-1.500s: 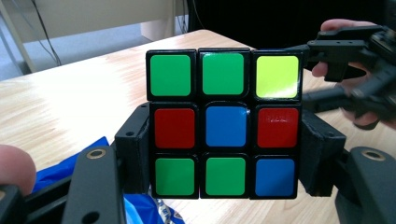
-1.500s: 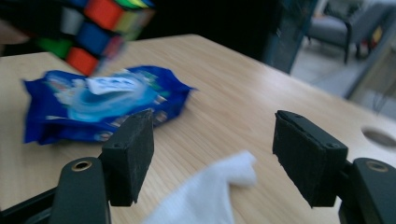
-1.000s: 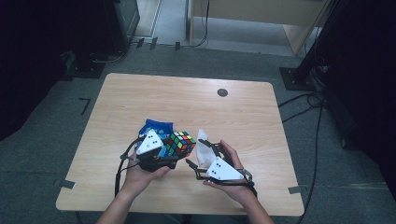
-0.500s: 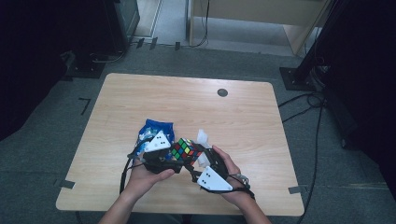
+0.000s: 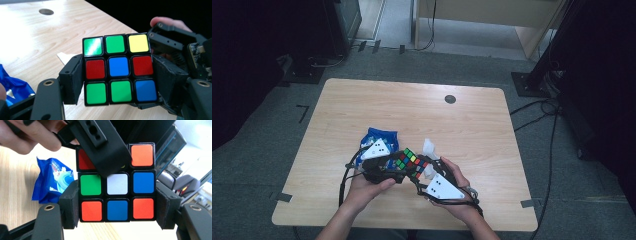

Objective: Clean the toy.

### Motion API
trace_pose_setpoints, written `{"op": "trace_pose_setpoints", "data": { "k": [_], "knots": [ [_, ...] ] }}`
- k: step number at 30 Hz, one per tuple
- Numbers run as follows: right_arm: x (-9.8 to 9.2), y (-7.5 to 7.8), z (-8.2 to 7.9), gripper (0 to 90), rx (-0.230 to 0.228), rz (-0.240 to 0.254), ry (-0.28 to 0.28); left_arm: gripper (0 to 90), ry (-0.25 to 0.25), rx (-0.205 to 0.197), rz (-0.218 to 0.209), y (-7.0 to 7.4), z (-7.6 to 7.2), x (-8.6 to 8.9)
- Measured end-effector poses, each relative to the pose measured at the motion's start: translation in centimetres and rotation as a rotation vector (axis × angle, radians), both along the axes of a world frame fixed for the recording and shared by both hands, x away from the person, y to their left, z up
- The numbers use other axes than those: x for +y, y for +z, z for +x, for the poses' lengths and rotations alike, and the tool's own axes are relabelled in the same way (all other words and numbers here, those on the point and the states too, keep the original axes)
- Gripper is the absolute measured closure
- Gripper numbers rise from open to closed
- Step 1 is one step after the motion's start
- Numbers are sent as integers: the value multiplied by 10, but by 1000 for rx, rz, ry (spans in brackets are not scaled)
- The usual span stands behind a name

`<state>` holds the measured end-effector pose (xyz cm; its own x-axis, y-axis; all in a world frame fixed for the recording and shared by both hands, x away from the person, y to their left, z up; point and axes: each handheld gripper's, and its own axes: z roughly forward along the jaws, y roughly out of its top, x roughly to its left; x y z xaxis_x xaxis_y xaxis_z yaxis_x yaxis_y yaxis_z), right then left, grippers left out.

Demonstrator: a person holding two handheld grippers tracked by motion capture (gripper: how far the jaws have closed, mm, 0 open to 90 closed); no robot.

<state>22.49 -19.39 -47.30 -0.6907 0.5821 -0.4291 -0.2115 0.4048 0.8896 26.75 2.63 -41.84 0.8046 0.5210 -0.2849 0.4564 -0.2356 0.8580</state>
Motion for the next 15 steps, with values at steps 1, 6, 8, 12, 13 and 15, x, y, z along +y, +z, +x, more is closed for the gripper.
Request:
{"op": "trace_pose_setpoints", "data": {
  "k": [1,6,8,12,13,15],
  "knots": [
    [0,0,1,348,14,11,-6,317,5,2,-9,1,1,2],
    [-5,1,4,348,73,69,-41,322,8,13,0,0,0,0],
    [-4,1,4,348,91,88,-44,315,8,21,7,-2,1,-2],
    [-1,1,2,348,98,91,-58,324,18,47,-1,-3,1,-2],
    [0,1,1,348,98,90,-59,328,22,56,-10,-3,2,-2],
    [2,0,0,347,104,96,-65,335,24,69,-21,-4,2,-1]
  ]
}}
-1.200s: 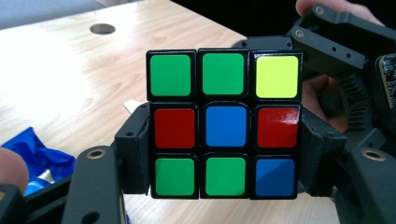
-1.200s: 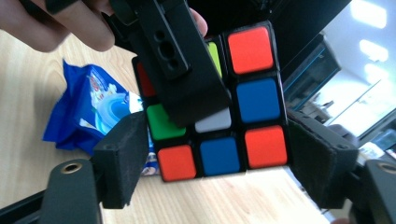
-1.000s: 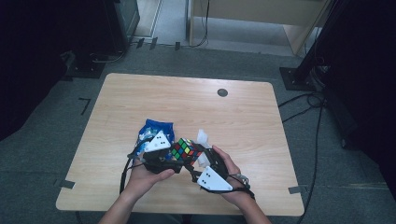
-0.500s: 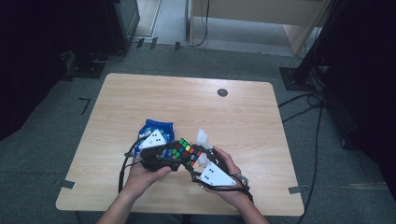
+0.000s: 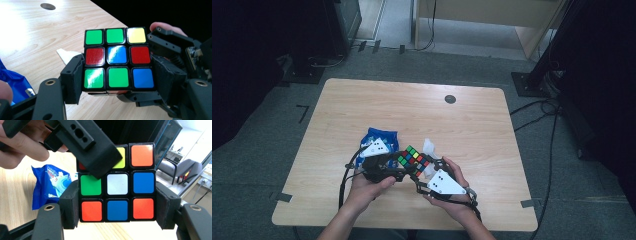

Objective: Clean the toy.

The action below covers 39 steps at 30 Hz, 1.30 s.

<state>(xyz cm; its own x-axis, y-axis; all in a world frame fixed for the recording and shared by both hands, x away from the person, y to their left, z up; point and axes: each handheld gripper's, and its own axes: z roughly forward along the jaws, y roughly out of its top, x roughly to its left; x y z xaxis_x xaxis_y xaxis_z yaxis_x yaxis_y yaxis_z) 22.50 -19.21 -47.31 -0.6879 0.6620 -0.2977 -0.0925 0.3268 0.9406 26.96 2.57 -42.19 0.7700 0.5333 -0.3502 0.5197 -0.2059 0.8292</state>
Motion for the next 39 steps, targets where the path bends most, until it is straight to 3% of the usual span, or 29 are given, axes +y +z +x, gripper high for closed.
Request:
{"op": "trace_pose_setpoints", "data": {
  "k": [2,6,9,12,14,17,18,23,26,31,34,39],
  "knots": [
    [2,0,-1,346,0,-10,-9,344,1,2,-2,0,0,1],
    [5,-2,-1,335,-2,-33,-12,345,-11,-10,48,0,-3,-3],
    [7,-3,-2,334,3,-35,-18,344,-17,-15,62,0,-4,-6],
    [7,-1,-2,345,-7,-42,-33,343,-13,-20,34,0,-3,-5],
    [6,1,-2,346,7,-19,-38,341,-2,-38,17,1,-4,-5],
    [3,1,1,346,56,16,-56,273,-2,-59,-15,5,-5,-2],
    [0,0,3,346,72,29,-62,262,-8,-69,-51,8,-5,3],
    [-13,2,12,346,140,101,-105,240,25,-99,-85,11,-3,14],
    [-22,9,14,346,162,152,-147,240,49,-100,-64,6,0,18],
    [-28,26,11,346,180,228,-204,236,55,-97,34,-8,0,2],
    [-28,33,7,346,188,272,-221,232,50,-121,88,-16,-4,-11],
    [-25,41,1,345,244,371,-240,232,64,-172,125,-26,-15,-31]
  ]
}}
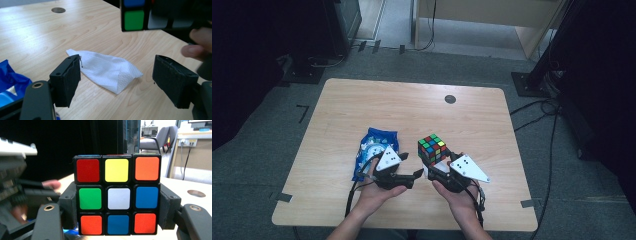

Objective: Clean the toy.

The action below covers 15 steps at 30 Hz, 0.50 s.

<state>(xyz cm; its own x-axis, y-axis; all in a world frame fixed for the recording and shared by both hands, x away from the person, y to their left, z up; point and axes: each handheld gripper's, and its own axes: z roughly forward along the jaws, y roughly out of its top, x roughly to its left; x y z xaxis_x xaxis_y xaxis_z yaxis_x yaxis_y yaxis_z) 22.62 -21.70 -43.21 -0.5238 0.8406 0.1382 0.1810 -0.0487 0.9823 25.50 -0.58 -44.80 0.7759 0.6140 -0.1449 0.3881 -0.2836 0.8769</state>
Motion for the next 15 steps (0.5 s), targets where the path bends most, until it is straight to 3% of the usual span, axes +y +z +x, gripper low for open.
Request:
{"op": "trace_pose_setpoints", "data": {
  "k": [4,8,10,15],
  "knots": [
    [7,3,-6,345,11,20,-1,227,9,-60,-9,-3,-9,-10],
    [14,2,-8,345,23,20,7,228,23,-110,-47,0,-15,-11],
    [17,0,-9,345,30,17,5,229,29,-129,-69,1,-17,-11],
    [22,-6,-9,345,57,26,-4,237,37,-156,-66,1,-21,-13]
  ]
}}
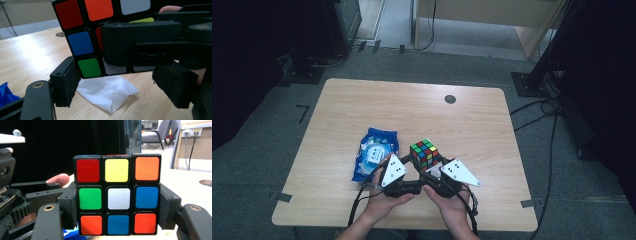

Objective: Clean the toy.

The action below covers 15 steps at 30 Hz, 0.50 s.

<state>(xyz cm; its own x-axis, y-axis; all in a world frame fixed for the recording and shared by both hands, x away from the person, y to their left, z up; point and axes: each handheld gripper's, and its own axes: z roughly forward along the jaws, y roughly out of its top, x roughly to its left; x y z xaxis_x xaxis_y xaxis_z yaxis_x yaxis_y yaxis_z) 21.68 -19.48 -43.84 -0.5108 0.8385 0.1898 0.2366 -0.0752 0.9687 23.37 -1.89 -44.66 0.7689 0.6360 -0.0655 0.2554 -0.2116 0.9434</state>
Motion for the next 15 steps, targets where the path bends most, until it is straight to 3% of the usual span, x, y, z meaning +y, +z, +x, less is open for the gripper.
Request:
{"op": "trace_pose_setpoints", "data": {
  "k": [2,8,9,11,15],
  "knots": [
    [1,-1,-1,344,1,3,2,249,5,16,-13,-1,1,0],
    [1,-1,0,344,10,19,11,315,-11,12,-22,-2,2,3],
    [0,-1,0,344,14,27,14,337,-4,1,-7,-3,1,3],
    [-3,0,1,343,15,50,9,510,5,-15,-12,-4,1,5],
    [-6,3,2,343,23,55,21,547,-11,-13,-22,-5,2,6]
  ]
}}
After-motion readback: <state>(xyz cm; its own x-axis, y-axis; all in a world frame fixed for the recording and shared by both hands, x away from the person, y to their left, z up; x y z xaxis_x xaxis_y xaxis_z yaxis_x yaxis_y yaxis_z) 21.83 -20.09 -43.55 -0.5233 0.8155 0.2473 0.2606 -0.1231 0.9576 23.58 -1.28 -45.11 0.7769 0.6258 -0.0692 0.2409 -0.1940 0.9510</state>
